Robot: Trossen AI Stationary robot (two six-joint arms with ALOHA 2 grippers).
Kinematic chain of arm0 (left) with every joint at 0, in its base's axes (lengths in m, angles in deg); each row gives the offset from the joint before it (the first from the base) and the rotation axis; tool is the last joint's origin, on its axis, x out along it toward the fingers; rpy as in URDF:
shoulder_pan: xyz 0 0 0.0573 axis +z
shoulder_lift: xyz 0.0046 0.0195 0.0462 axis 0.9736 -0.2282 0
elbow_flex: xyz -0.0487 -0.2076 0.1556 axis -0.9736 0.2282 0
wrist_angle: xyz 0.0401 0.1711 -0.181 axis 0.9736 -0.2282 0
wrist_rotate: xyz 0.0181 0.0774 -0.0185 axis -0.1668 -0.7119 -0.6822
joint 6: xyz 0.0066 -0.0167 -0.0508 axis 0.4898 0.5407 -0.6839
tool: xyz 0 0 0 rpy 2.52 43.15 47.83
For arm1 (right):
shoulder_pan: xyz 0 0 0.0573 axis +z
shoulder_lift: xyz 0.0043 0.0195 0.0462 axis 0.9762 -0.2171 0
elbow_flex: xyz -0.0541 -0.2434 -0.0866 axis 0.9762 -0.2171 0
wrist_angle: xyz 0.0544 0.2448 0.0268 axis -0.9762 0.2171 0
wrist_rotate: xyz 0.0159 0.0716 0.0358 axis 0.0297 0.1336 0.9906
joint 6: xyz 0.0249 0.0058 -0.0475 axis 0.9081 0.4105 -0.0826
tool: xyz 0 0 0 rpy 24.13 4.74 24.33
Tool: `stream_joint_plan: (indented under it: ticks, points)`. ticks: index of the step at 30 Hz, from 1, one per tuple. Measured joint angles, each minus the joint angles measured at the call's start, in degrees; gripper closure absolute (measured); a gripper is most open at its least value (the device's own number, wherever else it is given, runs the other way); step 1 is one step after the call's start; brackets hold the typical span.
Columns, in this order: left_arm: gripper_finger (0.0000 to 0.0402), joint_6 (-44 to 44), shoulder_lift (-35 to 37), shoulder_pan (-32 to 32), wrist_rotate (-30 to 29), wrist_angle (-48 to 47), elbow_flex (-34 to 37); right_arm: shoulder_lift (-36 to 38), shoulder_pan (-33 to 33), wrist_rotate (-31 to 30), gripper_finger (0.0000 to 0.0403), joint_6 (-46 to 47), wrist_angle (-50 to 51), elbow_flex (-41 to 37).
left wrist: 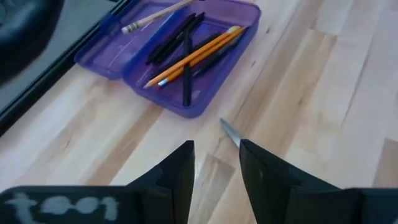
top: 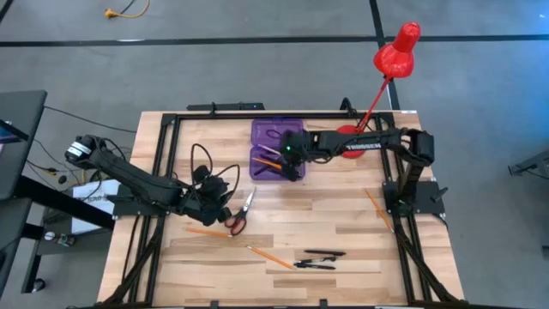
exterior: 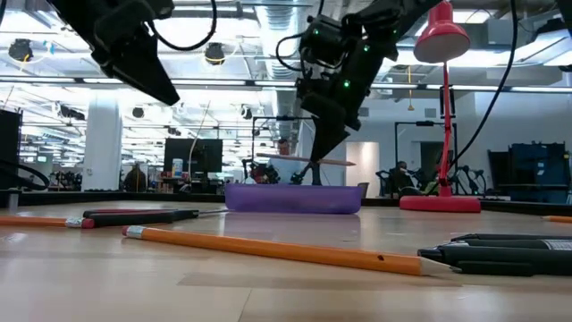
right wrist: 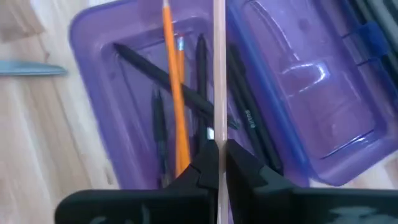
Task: Pick & place school supplies into a supply box
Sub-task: Put the light brown pencil into the purple supply box
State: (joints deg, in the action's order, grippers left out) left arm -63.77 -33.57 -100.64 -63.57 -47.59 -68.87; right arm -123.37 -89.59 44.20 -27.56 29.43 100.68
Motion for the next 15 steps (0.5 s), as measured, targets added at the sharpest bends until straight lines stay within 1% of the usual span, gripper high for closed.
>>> stream_joint_plan:
  ticks: [3, 7, 10, 15]
  points:
    - [0.0284, -1.14, -0.05, -0.83, -1.49, -0.07, -0.02, 0.00, -0.98, 1.76, 0.0403, -1.87, 0.01, 0.00]
    - [0.0284, -1.33, -0.05, -1.47, -4.01, -0.08, -0.01, -0.04, -2.03, 1.96, 0.0395, -1.86, -1.19, 0.00]
    - [0.0284, -1.33, -0.05, -1.47, -4.38, -0.08, -0.01, -0.04, -2.98, 2.61, 0.0375, -1.12, -2.68, 0.00]
    - [0.0284, -1.32, -0.05, -1.47, -4.94, -0.11, -0.02, -0.07, -4.44, 5.67, 0.0327, 0.48, -1.98, 0.00]
